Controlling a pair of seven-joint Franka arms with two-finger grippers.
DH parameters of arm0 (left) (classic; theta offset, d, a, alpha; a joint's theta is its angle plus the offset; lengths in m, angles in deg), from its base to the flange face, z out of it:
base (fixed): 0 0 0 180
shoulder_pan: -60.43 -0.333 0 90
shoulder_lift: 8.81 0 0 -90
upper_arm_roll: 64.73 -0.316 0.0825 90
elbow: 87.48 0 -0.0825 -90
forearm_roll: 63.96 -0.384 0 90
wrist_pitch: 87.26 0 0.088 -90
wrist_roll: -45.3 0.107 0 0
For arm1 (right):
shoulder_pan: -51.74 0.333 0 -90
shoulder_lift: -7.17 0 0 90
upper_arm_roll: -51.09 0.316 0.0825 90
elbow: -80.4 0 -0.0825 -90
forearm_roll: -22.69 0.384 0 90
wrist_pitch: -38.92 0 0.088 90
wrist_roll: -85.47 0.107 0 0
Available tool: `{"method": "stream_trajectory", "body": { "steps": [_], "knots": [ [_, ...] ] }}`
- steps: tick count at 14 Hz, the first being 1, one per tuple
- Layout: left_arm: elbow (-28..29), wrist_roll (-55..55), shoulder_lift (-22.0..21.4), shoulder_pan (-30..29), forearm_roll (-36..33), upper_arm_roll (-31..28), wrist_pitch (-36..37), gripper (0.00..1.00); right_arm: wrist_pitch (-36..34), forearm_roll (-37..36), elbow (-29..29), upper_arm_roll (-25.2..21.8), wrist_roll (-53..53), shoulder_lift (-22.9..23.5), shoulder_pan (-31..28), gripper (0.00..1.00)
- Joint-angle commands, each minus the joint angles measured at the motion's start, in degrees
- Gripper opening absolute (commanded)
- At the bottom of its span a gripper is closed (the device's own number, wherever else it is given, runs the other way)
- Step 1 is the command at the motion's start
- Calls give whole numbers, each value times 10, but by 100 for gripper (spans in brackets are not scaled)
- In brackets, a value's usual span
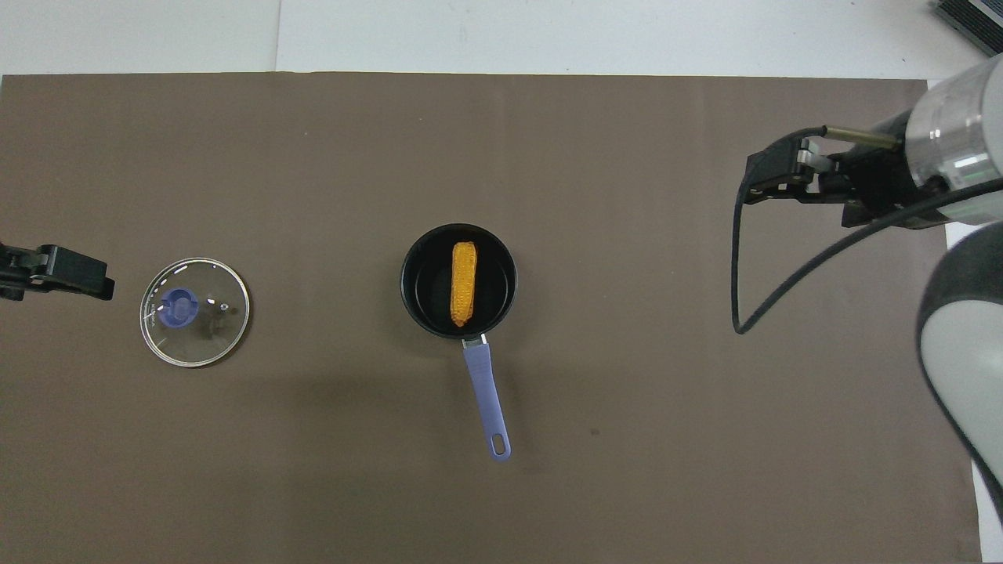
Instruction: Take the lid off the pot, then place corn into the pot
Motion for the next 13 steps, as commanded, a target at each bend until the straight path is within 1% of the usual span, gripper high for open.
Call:
{"method": "stream_trajectory", "body": {
  "steps": [1, 4, 6, 10, 13],
  "knots": [
    [3, -2, -8, -2, -5, 1, 3, 100, -37, -5, -12, 6, -40, -36, -29, 100],
    [3, -2, -8, -2, -5, 1, 3, 100, -88, -6, -13, 6, -78, -59, -73, 100],
    [3, -2, -8, -2, -5, 1, 3, 100, -103, -3, -20, 6, -120, -68, -104, 100],
    [3, -2, -8, -2, -5, 1, 3, 100, -85, -3, -103, 2, -155, -109, -116, 100],
    [3, -2, -8, -2, -5, 1, 3, 100, -78, -3, -110, 2, -160, -111, -122, 100]
  ]
}}
